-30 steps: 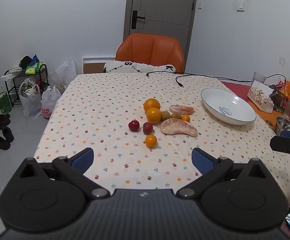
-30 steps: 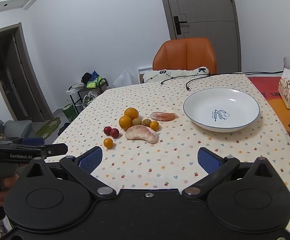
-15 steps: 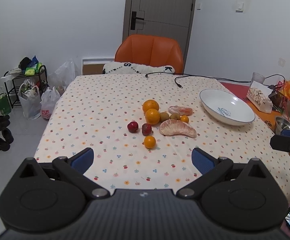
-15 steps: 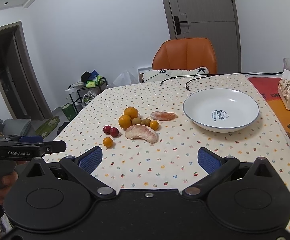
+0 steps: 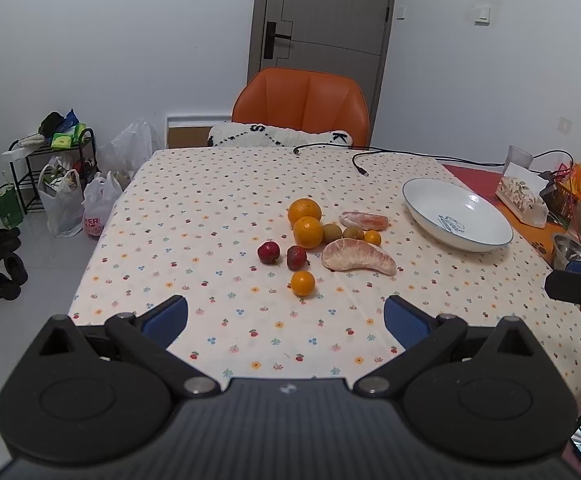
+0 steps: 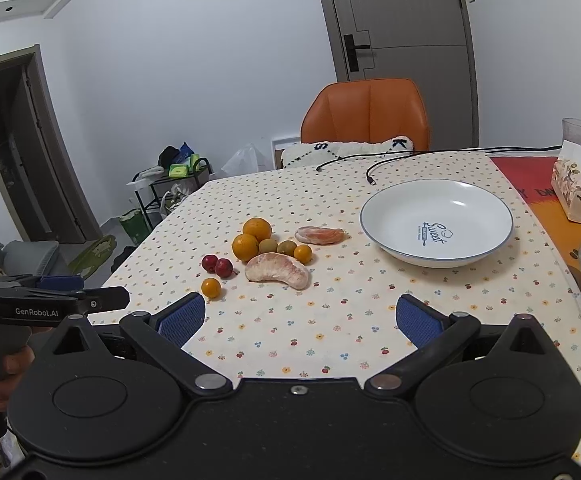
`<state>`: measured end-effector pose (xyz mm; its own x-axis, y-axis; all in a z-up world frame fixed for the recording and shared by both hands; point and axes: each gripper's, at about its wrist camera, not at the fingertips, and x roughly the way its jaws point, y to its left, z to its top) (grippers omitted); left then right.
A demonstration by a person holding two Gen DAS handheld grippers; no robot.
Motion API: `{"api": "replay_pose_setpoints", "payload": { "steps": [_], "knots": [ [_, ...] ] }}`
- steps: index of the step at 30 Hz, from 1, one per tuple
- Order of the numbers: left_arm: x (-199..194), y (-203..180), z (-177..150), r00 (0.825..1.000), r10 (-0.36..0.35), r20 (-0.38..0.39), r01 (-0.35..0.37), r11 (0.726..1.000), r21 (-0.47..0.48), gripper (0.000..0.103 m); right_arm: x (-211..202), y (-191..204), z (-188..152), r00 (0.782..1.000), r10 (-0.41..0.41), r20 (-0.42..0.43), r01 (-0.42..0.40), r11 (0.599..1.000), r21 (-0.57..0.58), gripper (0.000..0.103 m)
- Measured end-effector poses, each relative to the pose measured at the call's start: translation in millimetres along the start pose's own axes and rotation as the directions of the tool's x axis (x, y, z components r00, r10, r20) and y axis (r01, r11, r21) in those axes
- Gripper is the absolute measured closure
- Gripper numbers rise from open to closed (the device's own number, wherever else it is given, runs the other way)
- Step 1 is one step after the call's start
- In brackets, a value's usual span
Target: Organize fruits
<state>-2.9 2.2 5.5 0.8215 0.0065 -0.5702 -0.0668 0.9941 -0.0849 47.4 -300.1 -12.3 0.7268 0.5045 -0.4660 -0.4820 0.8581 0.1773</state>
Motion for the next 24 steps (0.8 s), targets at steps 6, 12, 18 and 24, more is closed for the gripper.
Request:
{"api": "replay_pose_setpoints", "payload": {
  "steps": [6,12,18,24],
  "knots": [
    [-0.1,0.3,0.0,1.0,-0.001,0.0,0.001,1.0,-0.001,0.0,0.2,0.0,-0.6,1.0,0.001,-0.001,-0.001,1.0,-0.001,0.0],
    [1.1,0.5,0.7,1.0,-0.008,0.0,0.008,1.0,-0.003,0.0,0.0,-0.1,-1.2,1.0,-0.007,0.001,0.007,1.0,-0.002,0.0],
    [2.3,-0.7,0.9,1.0,-0.005,0.002,0.005,1.0,-0.001,0.0,-0.5,-0.9,-1.2,1.0,-0.013,0.002,0.013,1.0,-0.003,0.0],
    [6.8,-1.0,-1.1,1.0,-0.015,-0.002,0.015,1.0,-0.006,0.0,1.9,-2.5,-3.1,1.0,-0.01,-0.005,0.01,1.0,0.004,0.0]
  ]
}}
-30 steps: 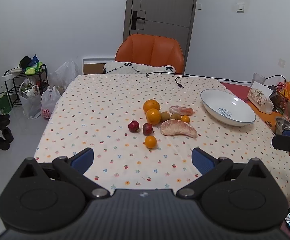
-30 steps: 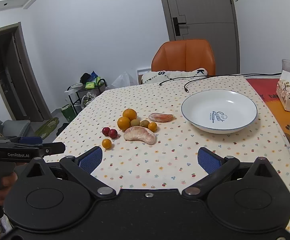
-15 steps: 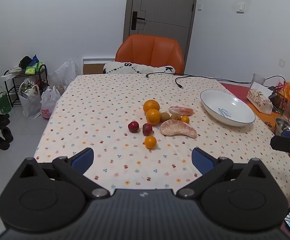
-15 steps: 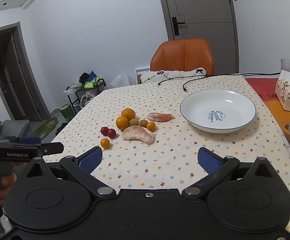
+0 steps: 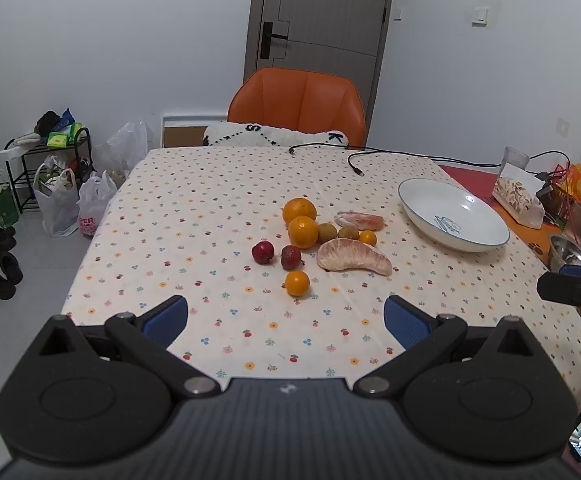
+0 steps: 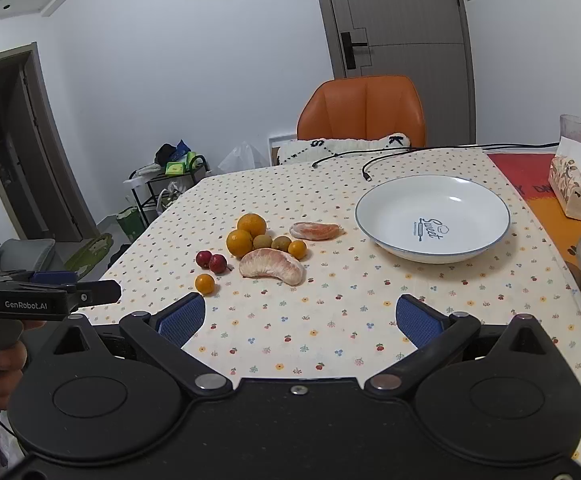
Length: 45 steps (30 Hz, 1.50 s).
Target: Organize fruits
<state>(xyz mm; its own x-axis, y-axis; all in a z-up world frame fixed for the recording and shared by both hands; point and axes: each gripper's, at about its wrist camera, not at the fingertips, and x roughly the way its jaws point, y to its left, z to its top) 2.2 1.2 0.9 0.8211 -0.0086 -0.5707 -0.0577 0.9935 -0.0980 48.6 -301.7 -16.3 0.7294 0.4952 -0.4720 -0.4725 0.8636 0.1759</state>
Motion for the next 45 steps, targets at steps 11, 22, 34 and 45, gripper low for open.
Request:
{"api": "replay_pose_setpoints", "payload": {
  "steps": [11,22,34,45],
  "knots": [
    [16.5,0.8,3.5,1.0,0.01,0.011,-0.01,1.0,-0.009,0.0,13.0,-4.0,2.9,1.0,0.029,-0.003,-0.029,0.999,0.016,0.0],
    [40.3,-1.4,2.4,0.999,-0.032,0.019,0.032,0.999,-0.01,0.002,35.4,-10.5,3.3,0.998,0.063,-0.005,-0.063,0.997,0.042,0.0],
    [68.0,1.2,-0.8,0.999,-0.04,0.007,0.04,0.999,-0.029,0.016,67.0,-10.7,2.7,0.992,0.126,-0.005,-0.126,0.991,0.039,0.004],
    [102.6,3.1,1.1,0.997,-0.053,-0.051,0.051,0.998,-0.042,0.042,104.3,-10.8,6.6,0.986,0.16,-0.043,-0.158,0.987,0.041,0.026]
  ]
}}
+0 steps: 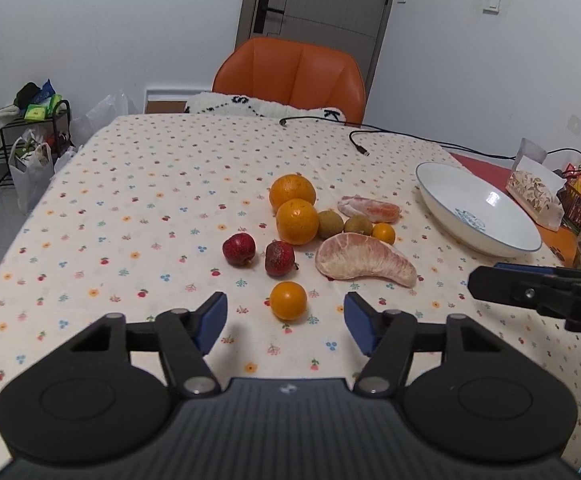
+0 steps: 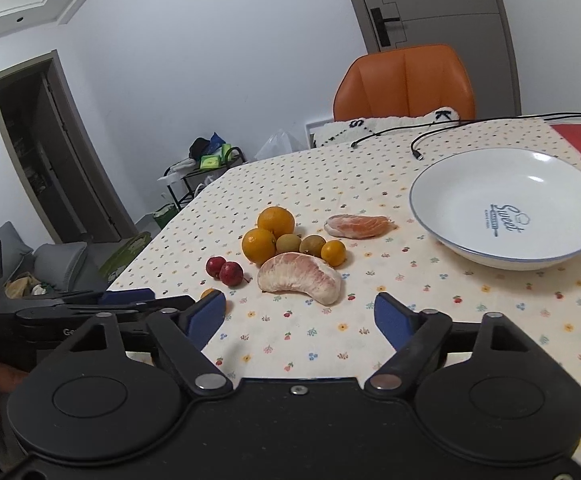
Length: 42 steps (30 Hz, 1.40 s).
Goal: Organize fruits
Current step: 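Grasp the small orange mandarin with the left tool while the right tool grasps the peeled pomelo segment, then carry the mandarin in the left tool while the right tool carries the pomelo segment over the white plate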
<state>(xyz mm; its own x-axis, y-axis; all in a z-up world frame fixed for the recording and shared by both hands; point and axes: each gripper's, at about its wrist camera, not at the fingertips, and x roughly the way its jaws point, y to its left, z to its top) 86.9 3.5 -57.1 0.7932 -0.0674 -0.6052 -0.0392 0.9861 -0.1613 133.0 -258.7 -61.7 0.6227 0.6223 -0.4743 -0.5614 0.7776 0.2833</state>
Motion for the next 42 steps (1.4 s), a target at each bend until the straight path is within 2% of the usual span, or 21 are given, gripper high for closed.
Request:
{"api": "replay_pose_setpoints", "payload": {
  "steps": [6,11,13,16,24,28,32,35,39,42],
  "knots": [
    [16.2,2.9,1.7,1.0,-0.003,-0.029,0.003,1.0,-0.011,0.055,21.6,-4.2,4.9,0.999,0.005,-0.031,-0.005,1.0,0.0,0.036],
    [26.0,2.8,3.1,0.999,-0.009,-0.04,0.008,1.0,-0.01,0.062,39.4,-8.4,10.4,0.998,-0.002,-0.055,0.002,1.0,-0.003,0.04],
    [28.4,1.8,3.2,0.999,-0.007,-0.042,0.007,1.0,-0.004,0.072,44.8,-9.3,12.2,0.998,-0.005,-0.061,0.004,1.0,-0.005,0.041],
    [29.7,3.7,4.2,0.999,-0.015,-0.042,0.015,1.0,-0.011,0.081,55.1,-10.6,14.8,0.997,-0.006,-0.074,0.005,1.0,-0.01,0.043],
    [30.3,14.0,7.3,0.999,-0.012,-0.04,0.01,0.999,-0.031,0.081,81.9,-9.8,22.6,0.994,-0.012,-0.105,0.009,1.0,-0.027,0.046],
    [29.4,16.7,8.4,0.999,-0.002,-0.038,0.001,0.999,-0.032,0.081,90.3,-7.6,21.9,0.992,-0.009,-0.122,0.006,1.0,-0.024,0.053],
    [28.0,19.1,8.2,0.999,0.002,-0.033,-0.003,0.999,-0.039,0.081,87.4,-6.6,17.7,0.992,-0.003,-0.124,0.0,1.0,-0.028,0.054],
    [26.6,19.9,7.3,1.0,0.002,-0.03,-0.003,0.999,-0.04,0.081,81.4,-3.6,13.5,0.99,0.019,-0.143,-0.024,0.999,-0.031,0.061],
    [26.2,20.2,6.9,1.0,0.001,-0.03,-0.002,0.999,-0.039,0.081,74.7,3.8,5.6,0.985,0.045,-0.165,-0.053,0.997,-0.047,0.061],
    [24.8,21.2,5.9,1.0,0.001,-0.025,-0.002,0.999,-0.039,0.081,73.8,5.0,6.5,0.987,0.025,-0.156,-0.034,0.998,-0.058,0.06]
  ]
}}
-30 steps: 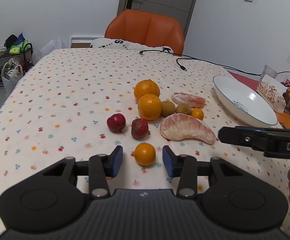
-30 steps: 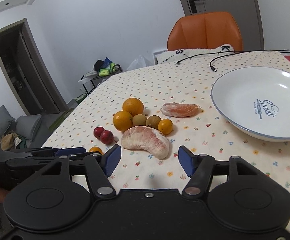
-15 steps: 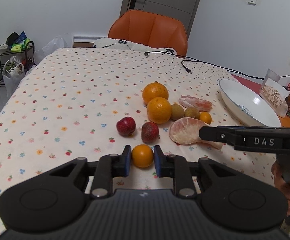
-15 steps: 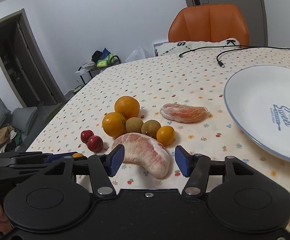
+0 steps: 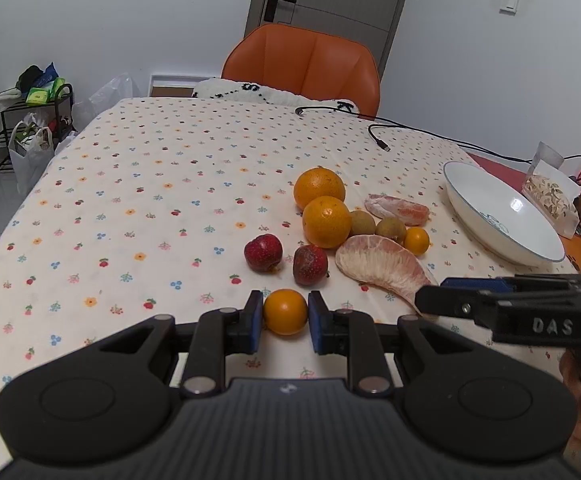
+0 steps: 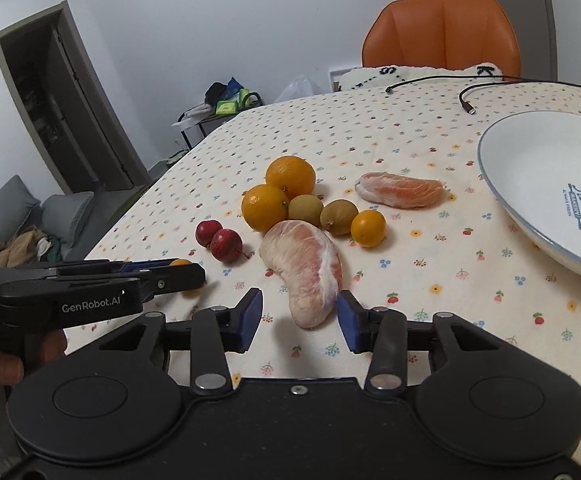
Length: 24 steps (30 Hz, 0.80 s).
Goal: Organize fruits
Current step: 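Carry the mandarin in the left tool while the right tool carries the pomelo segment over the white plate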
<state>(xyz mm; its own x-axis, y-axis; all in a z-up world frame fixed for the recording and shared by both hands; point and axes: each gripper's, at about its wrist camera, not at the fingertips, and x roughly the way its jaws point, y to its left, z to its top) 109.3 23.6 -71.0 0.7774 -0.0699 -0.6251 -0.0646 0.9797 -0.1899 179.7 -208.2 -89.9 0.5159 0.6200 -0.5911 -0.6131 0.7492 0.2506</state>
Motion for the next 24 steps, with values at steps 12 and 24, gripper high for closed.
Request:
{"api": "replay_pose_setpoints", "payload": {
  "steps": [12,24],
  "knots": [
    [-1.3,10.4,0.4,1.0,-0.002,0.002,0.002,1.0,-0.029,0.081,26.6,5.0,16.2,1.0,-0.011,0.0,0.011,0.999,-0.053,0.055],
    [-3.6,6.9,0.4,1.0,-0.009,0.012,0.01,1.0,-0.026,0.081,38.4,25.4,14.1,0.998,-0.065,0.012,0.066,0.976,-0.208,0.057]
  ]
}}
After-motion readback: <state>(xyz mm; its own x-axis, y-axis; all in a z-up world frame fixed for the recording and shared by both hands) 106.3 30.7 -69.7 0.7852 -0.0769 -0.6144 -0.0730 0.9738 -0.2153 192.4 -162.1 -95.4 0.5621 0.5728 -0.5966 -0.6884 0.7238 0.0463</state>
